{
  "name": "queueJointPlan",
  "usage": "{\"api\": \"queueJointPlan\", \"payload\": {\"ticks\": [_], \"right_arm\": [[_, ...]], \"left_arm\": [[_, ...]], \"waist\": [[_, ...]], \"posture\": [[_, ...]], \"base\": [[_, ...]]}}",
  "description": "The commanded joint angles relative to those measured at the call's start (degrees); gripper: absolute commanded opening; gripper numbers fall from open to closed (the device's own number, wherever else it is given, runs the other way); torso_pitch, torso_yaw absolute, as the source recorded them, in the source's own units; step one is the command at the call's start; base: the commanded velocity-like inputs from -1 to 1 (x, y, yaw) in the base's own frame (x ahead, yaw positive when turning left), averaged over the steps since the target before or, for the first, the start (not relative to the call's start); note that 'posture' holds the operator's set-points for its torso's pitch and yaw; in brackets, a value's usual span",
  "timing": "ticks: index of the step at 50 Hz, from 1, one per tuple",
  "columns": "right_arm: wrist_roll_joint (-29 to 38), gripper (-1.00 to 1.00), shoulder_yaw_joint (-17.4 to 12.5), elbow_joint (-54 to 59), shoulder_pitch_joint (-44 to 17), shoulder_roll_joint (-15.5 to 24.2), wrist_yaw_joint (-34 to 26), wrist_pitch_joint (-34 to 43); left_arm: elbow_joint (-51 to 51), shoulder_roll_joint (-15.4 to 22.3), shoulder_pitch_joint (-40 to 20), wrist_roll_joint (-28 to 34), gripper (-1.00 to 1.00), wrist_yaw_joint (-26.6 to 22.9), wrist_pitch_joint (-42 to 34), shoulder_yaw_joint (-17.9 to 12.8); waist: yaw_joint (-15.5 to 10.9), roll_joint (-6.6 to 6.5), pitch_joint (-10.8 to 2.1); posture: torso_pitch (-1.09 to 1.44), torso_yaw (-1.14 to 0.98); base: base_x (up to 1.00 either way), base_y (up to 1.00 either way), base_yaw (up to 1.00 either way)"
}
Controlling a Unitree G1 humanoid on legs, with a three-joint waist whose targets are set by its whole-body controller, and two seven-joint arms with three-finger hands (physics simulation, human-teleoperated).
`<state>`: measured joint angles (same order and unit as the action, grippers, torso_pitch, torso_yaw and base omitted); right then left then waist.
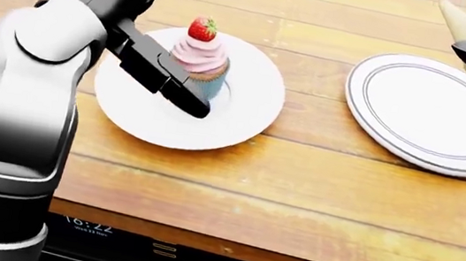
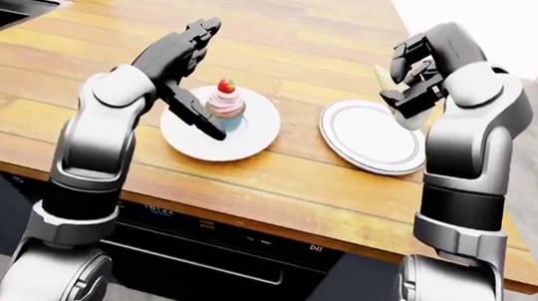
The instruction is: Move the dessert items from the plate to the tray.
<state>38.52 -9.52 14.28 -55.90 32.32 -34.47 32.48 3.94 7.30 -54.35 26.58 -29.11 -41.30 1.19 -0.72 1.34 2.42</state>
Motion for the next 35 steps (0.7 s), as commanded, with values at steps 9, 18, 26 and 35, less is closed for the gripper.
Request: {"api": "queueJointPlan", "payload": {"ticks": [9, 18, 26, 35], "right_arm": [[0.0, -1.00, -0.9, -2.2, -1.4, 1.1, 1.3, -0.9], [-0.7, -1.00, -1.1, -1.7, -0.6, 0.8, 2.3, -1.5], [-1.0, -1.00, -1.2, -1.6, -0.4, 1.0, 2.5, -1.6], [-1.1, -1.00, -1.2, -2.1, 0.1, 1.0, 2.4, -1.4]], "left_arm": [[3.2, -1.0, -0.8, 1.0, 0.91, 1.9, 6.2, -0.6], [8.9, -1.9, -0.8, 1.6, 0.80, 5.4, 10.3, -0.3], [14.8, -2.2, -2.0, 1.1, 0.74, 8.3, 13.7, -0.6], [21.9, -2.3, -3.1, 0.6, 0.65, 11.5, 18.1, -0.7]], "waist": [[-0.2, 0.54, -1.84], [-0.4, 0.81, -1.86], [-0.4, 0.97, -2.01], [-0.4, 1.00, -2.20]], "posture": [[0.00, 0.00], [0.00, 0.00], [0.00, 0.00], [0.00, 0.00]], "base": [[0.00, 0.00, 0.00], [0.00, 0.00, 0.00], [0.00, 0.00, 0.00], [0.00, 0.00, 0.00]]}}
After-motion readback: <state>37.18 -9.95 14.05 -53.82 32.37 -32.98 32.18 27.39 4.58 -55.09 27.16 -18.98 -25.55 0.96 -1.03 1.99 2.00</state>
